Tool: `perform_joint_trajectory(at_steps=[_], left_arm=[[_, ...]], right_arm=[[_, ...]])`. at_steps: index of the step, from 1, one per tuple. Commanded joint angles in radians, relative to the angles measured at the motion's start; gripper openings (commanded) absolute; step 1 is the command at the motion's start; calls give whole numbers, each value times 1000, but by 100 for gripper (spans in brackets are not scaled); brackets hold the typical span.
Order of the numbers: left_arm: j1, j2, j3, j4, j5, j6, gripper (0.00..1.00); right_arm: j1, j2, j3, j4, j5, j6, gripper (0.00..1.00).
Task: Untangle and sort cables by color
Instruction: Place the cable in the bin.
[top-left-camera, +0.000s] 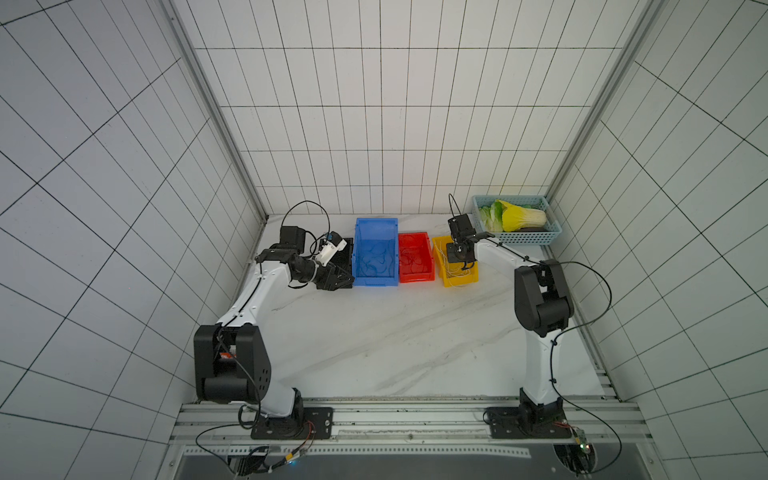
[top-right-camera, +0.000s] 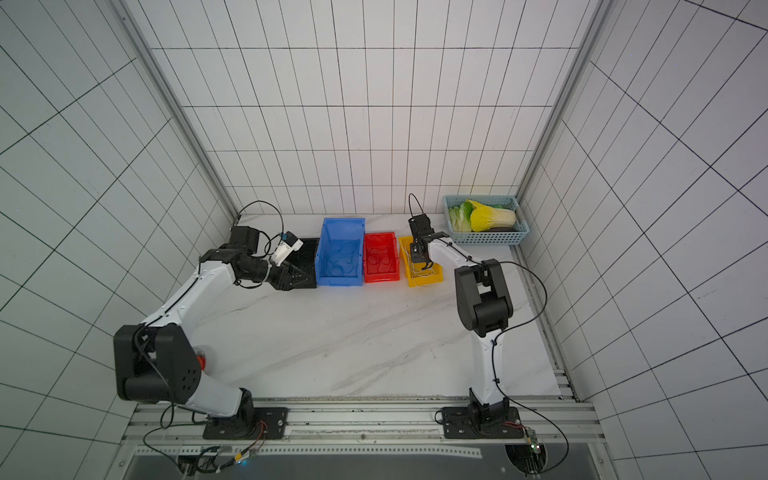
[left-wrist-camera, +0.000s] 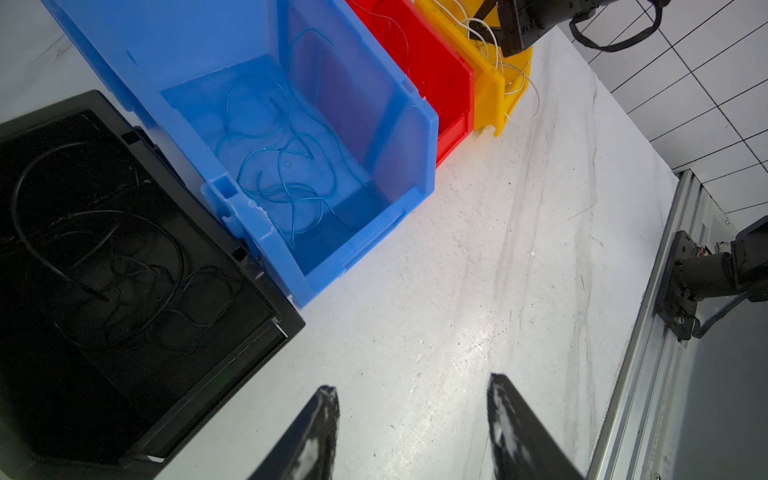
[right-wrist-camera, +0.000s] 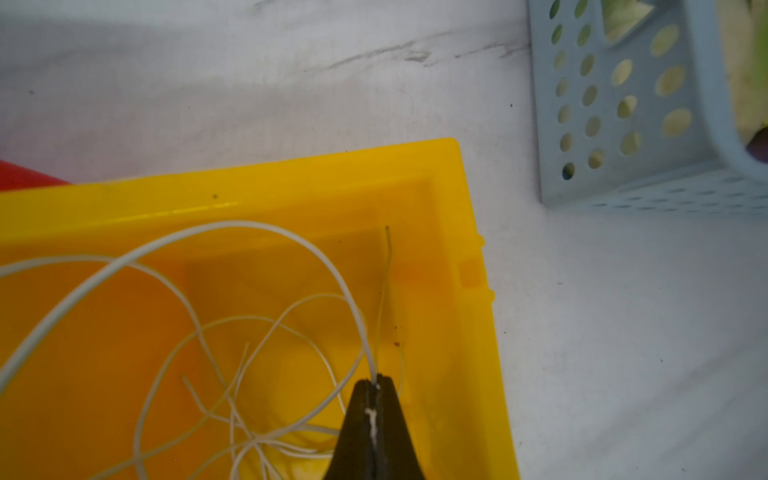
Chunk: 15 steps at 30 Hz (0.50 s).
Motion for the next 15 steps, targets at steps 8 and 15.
perform_joint_trajectory(at_steps=[8,15], left_arm=[[-4,-5,-11,2,3,16,54],[-2,-12,-17,-18,0,64,57]], right_arm=[[-11,-78,53,-107,0,-26,28],[-13,-203,83,-145,-16,-45,38]])
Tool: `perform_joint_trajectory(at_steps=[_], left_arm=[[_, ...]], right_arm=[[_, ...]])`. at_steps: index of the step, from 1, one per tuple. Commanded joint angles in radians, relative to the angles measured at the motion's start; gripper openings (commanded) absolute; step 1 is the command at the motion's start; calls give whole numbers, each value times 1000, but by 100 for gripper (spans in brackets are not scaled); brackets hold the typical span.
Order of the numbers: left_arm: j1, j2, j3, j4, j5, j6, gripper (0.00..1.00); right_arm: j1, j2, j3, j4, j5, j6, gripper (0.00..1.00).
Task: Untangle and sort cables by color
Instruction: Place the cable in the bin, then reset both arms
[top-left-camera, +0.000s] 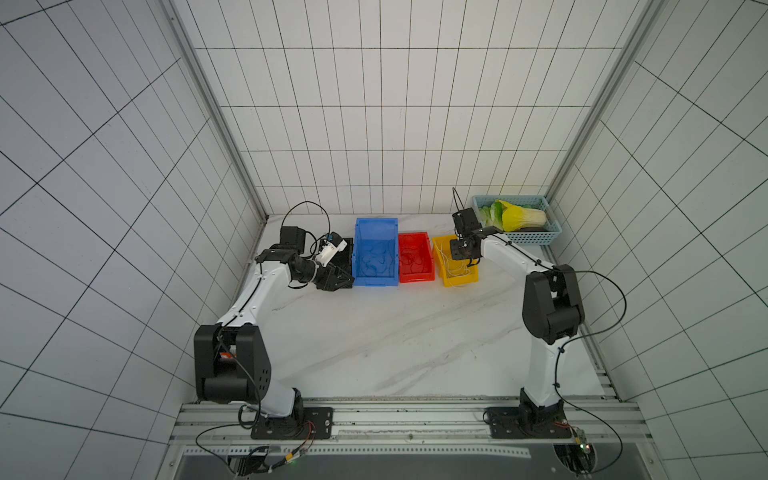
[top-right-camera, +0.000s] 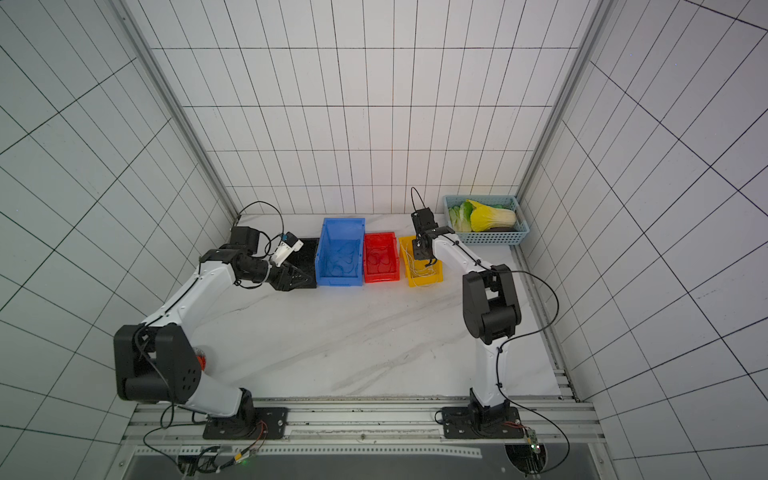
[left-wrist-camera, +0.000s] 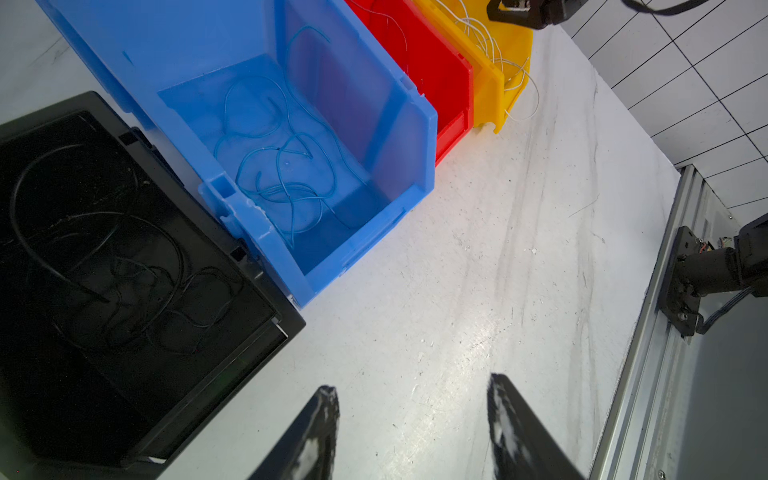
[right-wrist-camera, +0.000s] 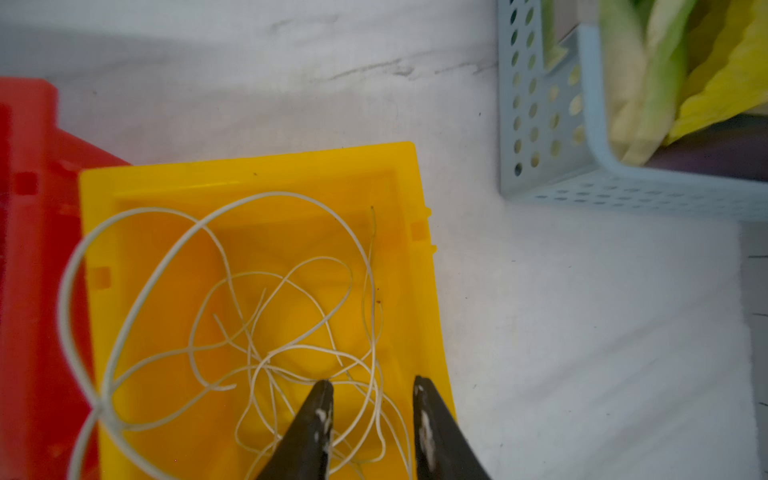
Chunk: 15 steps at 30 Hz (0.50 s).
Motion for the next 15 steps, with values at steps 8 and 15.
perform_joint_trajectory(at_steps=[8,15], left_arm=[[110,-67,-49,30,-24,-10,98],[297,-188,-298,460,-162,-386,98]], right_arm=[[-7,-395,-165,101,-3,-24,66],[-21,-793,-645,421,79,-82,100]])
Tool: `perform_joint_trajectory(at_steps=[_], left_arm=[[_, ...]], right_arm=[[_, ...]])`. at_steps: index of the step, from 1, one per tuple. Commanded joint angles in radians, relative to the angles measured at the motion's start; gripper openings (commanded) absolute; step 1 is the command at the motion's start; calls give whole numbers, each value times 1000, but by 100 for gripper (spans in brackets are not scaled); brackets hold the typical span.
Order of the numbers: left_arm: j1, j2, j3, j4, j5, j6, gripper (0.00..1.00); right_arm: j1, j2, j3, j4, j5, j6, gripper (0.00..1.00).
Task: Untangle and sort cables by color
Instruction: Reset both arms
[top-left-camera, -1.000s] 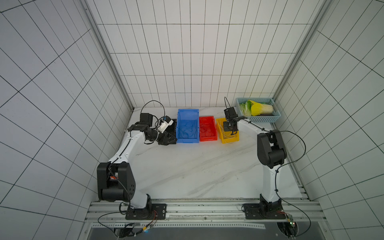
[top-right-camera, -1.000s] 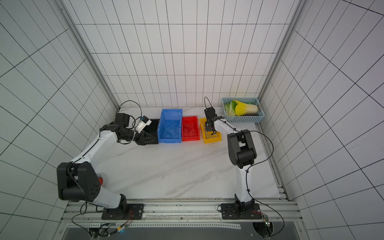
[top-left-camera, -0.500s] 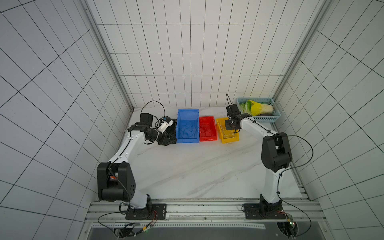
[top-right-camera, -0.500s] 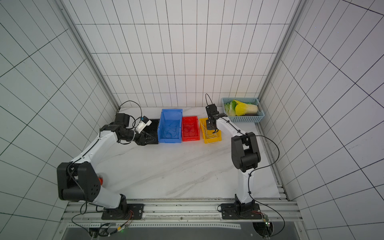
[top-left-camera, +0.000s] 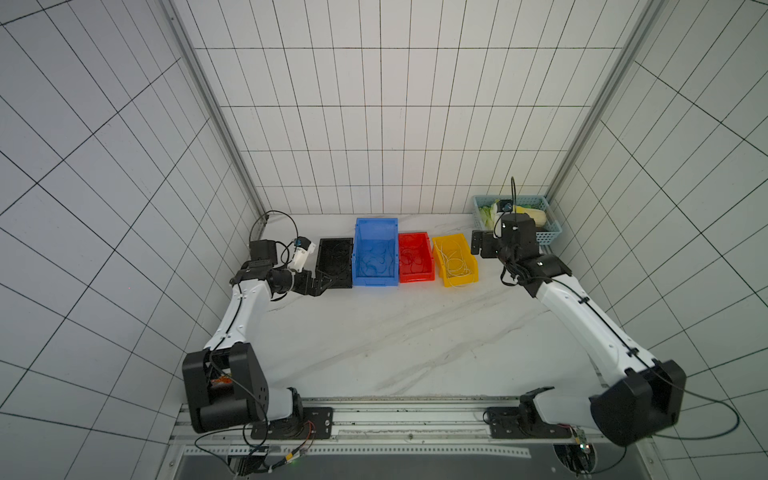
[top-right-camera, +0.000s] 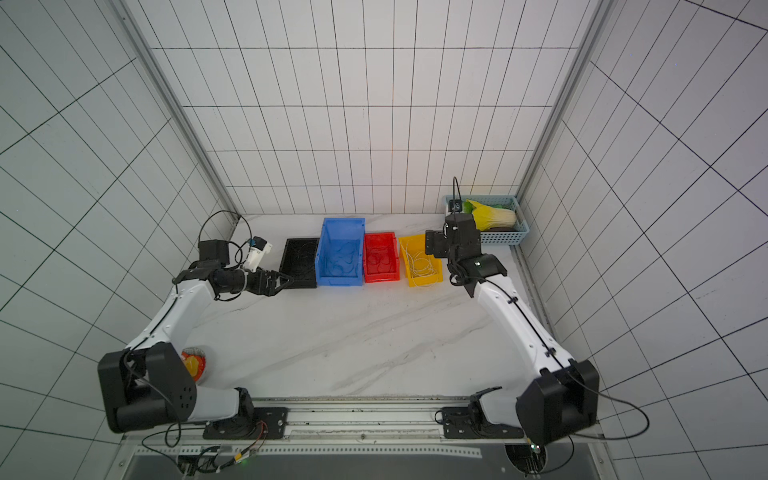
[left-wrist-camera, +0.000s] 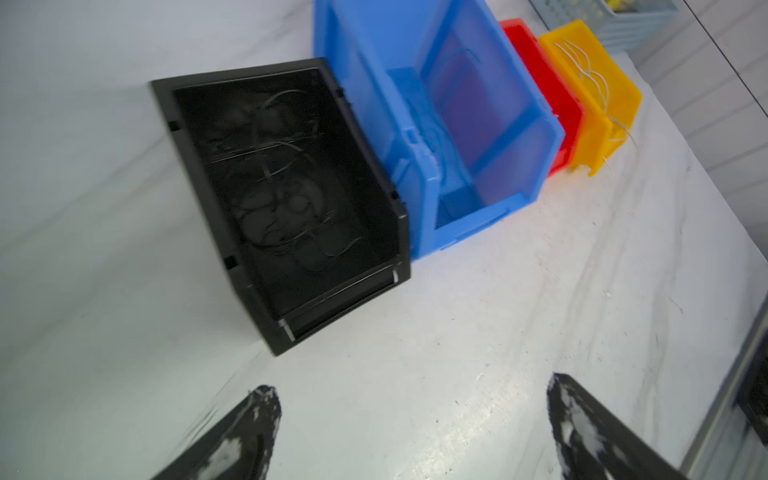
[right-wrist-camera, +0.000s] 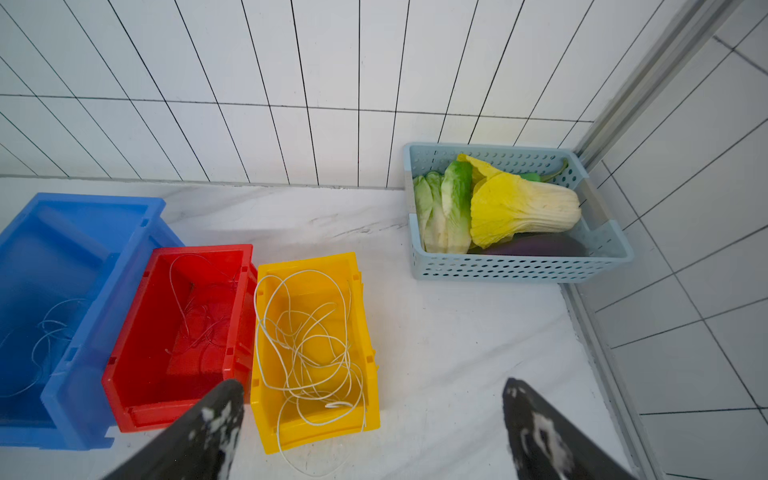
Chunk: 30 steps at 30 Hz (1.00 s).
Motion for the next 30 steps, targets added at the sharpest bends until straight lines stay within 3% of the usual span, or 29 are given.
perform_joint_trajectory(at_steps=[1,5,8,13,16,18,20,23,25,27,30], left_arm=[[63,-35,-110,299,-114,-227,98],[63,-40,-271,567,-92,-277,98],[14,-67,-386,789,-174,-297,98],[-60,-22,-508,1087,-295,-314,98],[-129,20,-555,1277,-449,-342,99],[-152,41,-561,1326,-449,-346,97],[-196,120,-570,1408,-522,-317,98],[-184,213,-582,1532,-574,-364,99],[-187,205,-578,1516,-582,-361,99],[-190,190,-558,1443,-591,-358,98],[-205,197,-575,1489,-628,-355,98]], right_arm=[[-24,-96,-218,189,64,-51,99],[-127,-230,-511,418,30,-31,99],[-193,-296,-693,550,28,-52,100],[-274,-213,-870,814,-4,-19,99],[-301,-82,-842,921,-71,-62,100],[-309,20,-833,1049,-106,-99,100],[-313,121,-813,1154,-113,-149,100],[-338,253,-775,1208,-115,-127,100],[-348,329,-771,1303,-153,-138,100],[-361,280,-738,1141,-185,-128,100],[-382,302,-719,1150,-232,-125,100]])
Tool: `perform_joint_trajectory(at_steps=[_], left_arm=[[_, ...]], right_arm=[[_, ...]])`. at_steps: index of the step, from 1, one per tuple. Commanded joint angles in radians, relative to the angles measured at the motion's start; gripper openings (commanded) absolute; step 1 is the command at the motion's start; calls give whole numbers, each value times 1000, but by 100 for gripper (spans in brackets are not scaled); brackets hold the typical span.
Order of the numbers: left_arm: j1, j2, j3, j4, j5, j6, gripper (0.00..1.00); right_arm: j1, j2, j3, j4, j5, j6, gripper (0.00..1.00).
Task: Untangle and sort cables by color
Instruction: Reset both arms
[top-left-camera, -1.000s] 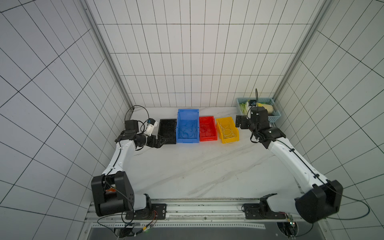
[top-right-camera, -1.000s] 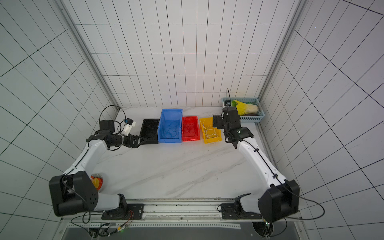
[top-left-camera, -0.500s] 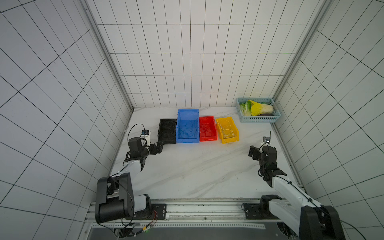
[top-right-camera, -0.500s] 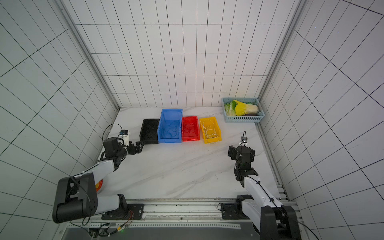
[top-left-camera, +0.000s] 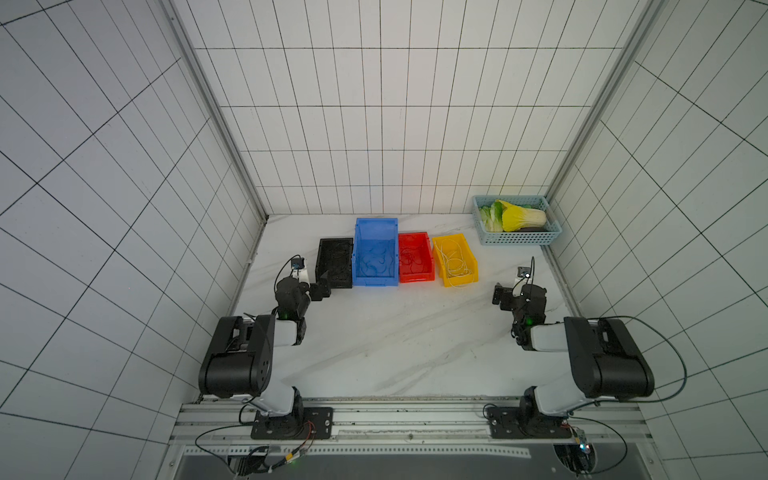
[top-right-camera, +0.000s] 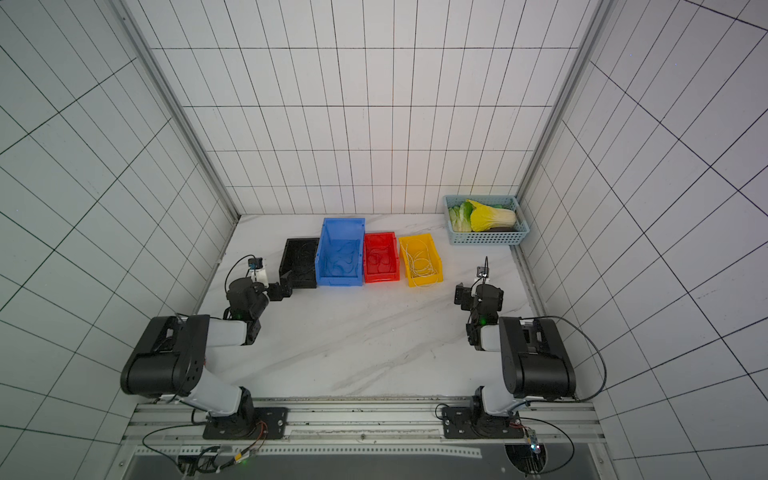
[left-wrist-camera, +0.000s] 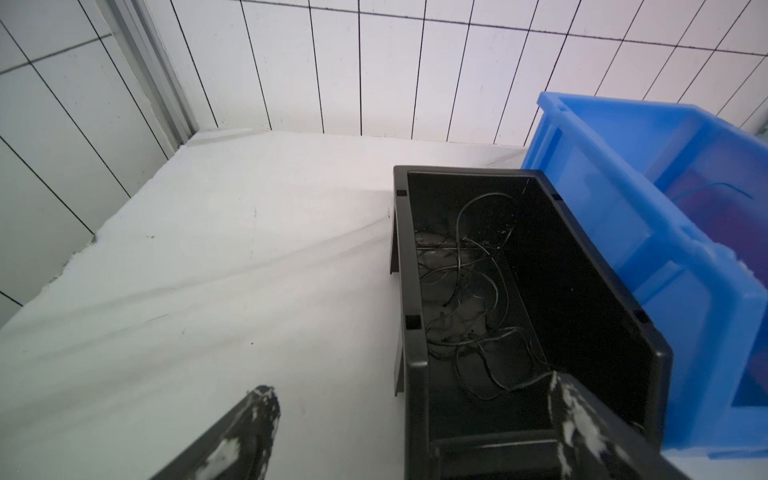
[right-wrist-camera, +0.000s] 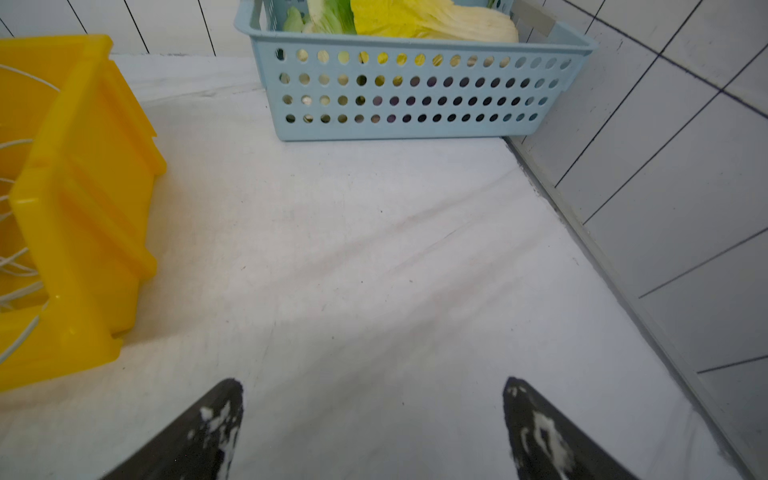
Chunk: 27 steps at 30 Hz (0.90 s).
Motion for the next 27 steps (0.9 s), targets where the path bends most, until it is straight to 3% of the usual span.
perform_joint_trajectory(at_steps=[1,9,27], left_arm=[[-13,-5,-2,56,-66,-7,98],[-11,6,-12,97,-128,-36,99],[-20,0,10,44,-116,-19,98]], right_arm=[[-22,-8,61,-29,-70,-3,100],[-53,-2,82,-57,-107,26,100],[-57,7,90,-60,-112,28,100]])
